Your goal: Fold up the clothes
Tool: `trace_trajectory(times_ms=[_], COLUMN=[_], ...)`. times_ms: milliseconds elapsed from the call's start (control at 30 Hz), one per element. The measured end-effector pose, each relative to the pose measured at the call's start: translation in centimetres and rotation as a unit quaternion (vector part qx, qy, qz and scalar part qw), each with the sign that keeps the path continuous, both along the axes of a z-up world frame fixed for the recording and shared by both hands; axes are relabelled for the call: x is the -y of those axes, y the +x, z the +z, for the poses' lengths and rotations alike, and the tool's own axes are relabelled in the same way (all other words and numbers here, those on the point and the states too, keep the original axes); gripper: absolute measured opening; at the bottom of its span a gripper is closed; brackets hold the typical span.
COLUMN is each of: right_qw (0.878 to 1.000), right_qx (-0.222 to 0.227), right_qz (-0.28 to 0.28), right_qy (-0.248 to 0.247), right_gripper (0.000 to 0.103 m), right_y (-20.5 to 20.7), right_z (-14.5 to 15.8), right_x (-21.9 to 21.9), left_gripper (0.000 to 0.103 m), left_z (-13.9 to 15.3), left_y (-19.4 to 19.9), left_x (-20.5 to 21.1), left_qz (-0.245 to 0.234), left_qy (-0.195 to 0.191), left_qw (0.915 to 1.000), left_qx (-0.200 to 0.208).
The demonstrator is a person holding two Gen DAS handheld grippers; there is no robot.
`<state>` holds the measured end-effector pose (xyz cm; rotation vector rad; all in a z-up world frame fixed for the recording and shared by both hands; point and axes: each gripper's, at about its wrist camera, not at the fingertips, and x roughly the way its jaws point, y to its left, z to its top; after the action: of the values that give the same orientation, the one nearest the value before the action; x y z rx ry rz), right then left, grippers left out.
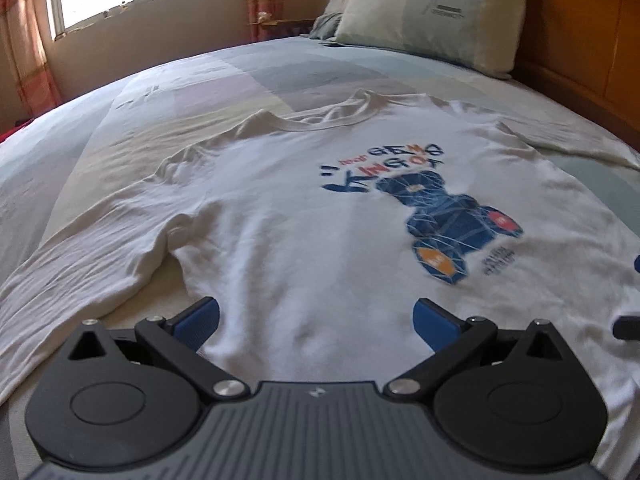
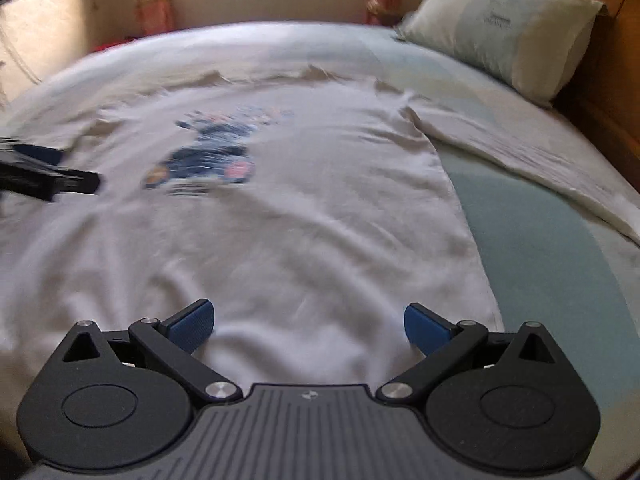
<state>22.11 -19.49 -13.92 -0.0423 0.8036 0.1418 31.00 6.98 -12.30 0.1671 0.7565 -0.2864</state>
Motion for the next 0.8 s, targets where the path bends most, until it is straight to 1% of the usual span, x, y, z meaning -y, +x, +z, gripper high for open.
trace_trajectory(times_ms=[67, 133, 200, 267, 300, 333, 400, 500, 567, 633, 667, 700, 767, 800], right_qw=[1.0, 0.999, 0.999, 0.998, 0.997, 0.997, 0.997, 0.998, 0.998, 0.998, 0.997, 0.997, 0.997, 0.997], right_qx=[0.009, 0.018, 0.023, 0.027, 0.027, 0.029, 0.039, 0.044, 0.052, 0.055, 0.056, 0.056, 0.056, 0.056], right_qz=[0.023, 0.033, 0.027, 0.008, -0.001, -0.005, 0.004, 0.007, 0.007, 0.008, 0.007, 0.007, 0.006, 0.006], right_qy=[0.011, 0.016, 0.036, 0.064, 0.07, 0.072, 0.059, 0.049, 0.045, 0.042, 0.043, 0.044, 0.047, 0.047], right_gripper=[0.103, 0.103, 0.103, 0.103, 0.103, 0.103, 0.103, 0.103, 0.103, 0.103, 0.103, 0.103, 0.103, 0.103], right_y=[-1.2, -1.8, -2.1, -2.3, -2.4, -2.5, -2.6, -2.7, -2.8, -2.9, -2.9, -2.9, -2.8, -2.9], right_z=[0.5, 0.6, 0.4, -0.2, -0.7, -1.1, -1.4, -1.6, -1.8, -1.8, -1.8, -1.8, -1.8, -1.8], right_x=[0.3, 0.8, 1.5, 2.4, 2.8, 3.0, 2.9, 2.7, 2.5, 2.5, 2.5, 2.6, 2.7, 2.7], left_gripper=[0.102, 0.102, 0.102, 0.102, 0.102, 0.102, 0.102, 0.102, 0.102, 0.102, 0.102, 0.102, 0.102, 0.102], left_z=[0.5, 1.3, 1.8, 2.3, 2.3, 2.3, 2.1, 1.8, 1.6, 1.2, 0.9, 0.5, -0.4, -0.8], left_y=[-0.8, -2.0, -3.3, -4.6, -5.1, -5.8, -6.6, -7.6, -8.5, -9.4, -9.9, -10.3, -11.0, -11.6], left_x=[0.7, 1.9, 2.8, 3.8, 4.1, 4.6, 5.4, 6.6, 7.4, 7.6, 7.6, 7.5, 7.2, 7.0], left_qz=[-0.012, -0.032, -0.05, -0.064, -0.067, -0.071, -0.074, -0.068, -0.053, -0.033, -0.021, -0.011, 0.013, 0.022], left_qy=[-0.003, -0.006, -0.013, -0.022, -0.025, -0.026, -0.024, -0.029, -0.028, -0.039, -0.049, -0.066, -0.105, -0.117], left_qw=[0.9999, 0.9994, 0.9986, 0.9976, 0.9973, 0.9971, 0.9969, 0.9972, 0.9982, 0.9987, 0.9985, 0.9974, 0.9921, 0.9909], left_qx=[0.003, 0.009, 0.012, 0.013, 0.012, 0.014, 0.012, 0.012, 0.009, -0.001, -0.009, -0.028, -0.068, -0.063])
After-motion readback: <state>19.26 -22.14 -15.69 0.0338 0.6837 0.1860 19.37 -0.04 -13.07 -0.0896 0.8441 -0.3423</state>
